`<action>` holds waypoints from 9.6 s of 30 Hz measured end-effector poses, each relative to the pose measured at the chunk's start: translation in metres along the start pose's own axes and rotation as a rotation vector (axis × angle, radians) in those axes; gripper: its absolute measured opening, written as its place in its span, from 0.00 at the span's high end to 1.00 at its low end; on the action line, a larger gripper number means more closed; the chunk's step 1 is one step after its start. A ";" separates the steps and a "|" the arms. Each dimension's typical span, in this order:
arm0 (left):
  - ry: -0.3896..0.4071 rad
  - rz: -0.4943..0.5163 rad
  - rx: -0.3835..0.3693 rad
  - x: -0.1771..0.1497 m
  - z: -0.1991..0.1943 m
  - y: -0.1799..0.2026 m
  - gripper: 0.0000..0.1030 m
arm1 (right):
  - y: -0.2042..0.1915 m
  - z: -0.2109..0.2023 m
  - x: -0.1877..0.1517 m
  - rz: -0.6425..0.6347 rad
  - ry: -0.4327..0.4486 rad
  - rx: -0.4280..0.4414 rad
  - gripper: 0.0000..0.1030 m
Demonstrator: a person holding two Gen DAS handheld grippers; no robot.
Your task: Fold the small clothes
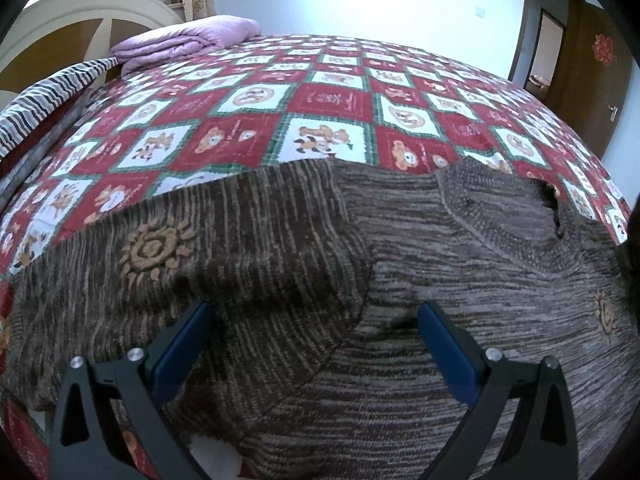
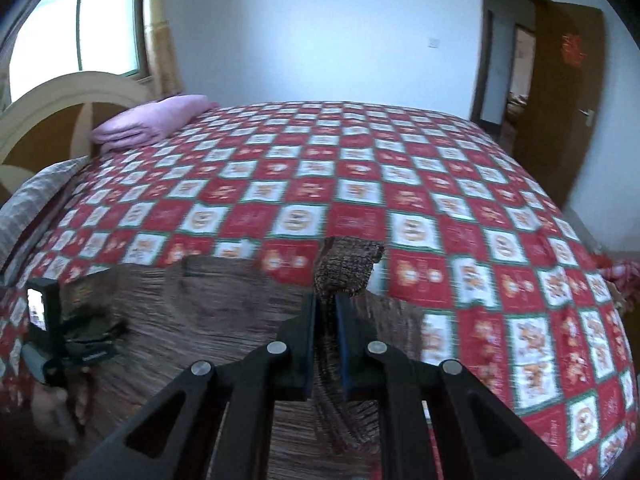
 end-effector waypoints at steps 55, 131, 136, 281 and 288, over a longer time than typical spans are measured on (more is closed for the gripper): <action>0.051 0.296 -0.289 0.005 -0.034 0.172 0.94 | 0.117 0.035 -0.159 0.263 -0.046 -0.004 0.21; 0.091 -0.139 0.107 -0.085 -0.092 -0.143 0.00 | -0.120 0.078 -0.127 -0.245 -0.178 0.307 0.30; 0.090 -0.280 0.048 -0.093 -0.091 -0.182 0.01 | -0.121 0.067 -0.142 -0.321 -0.124 0.199 0.30; 0.008 -0.179 0.117 -0.024 -0.026 -0.090 0.03 | -0.100 0.070 -0.102 -0.123 -0.163 0.225 0.64; 0.110 -0.033 0.062 0.016 -0.052 -0.053 0.00 | -0.030 0.060 -0.118 -0.090 -0.130 0.081 0.46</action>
Point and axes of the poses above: each gripper's, at about its wrist camera, not at the fingertips, and z roughly the way its jaws point, y to its right, x to its top, the point moved 2 cm from there along z, roughly the way its jaws point, and after that the axes turned 4 degrees about z, right-handed, at the moved point
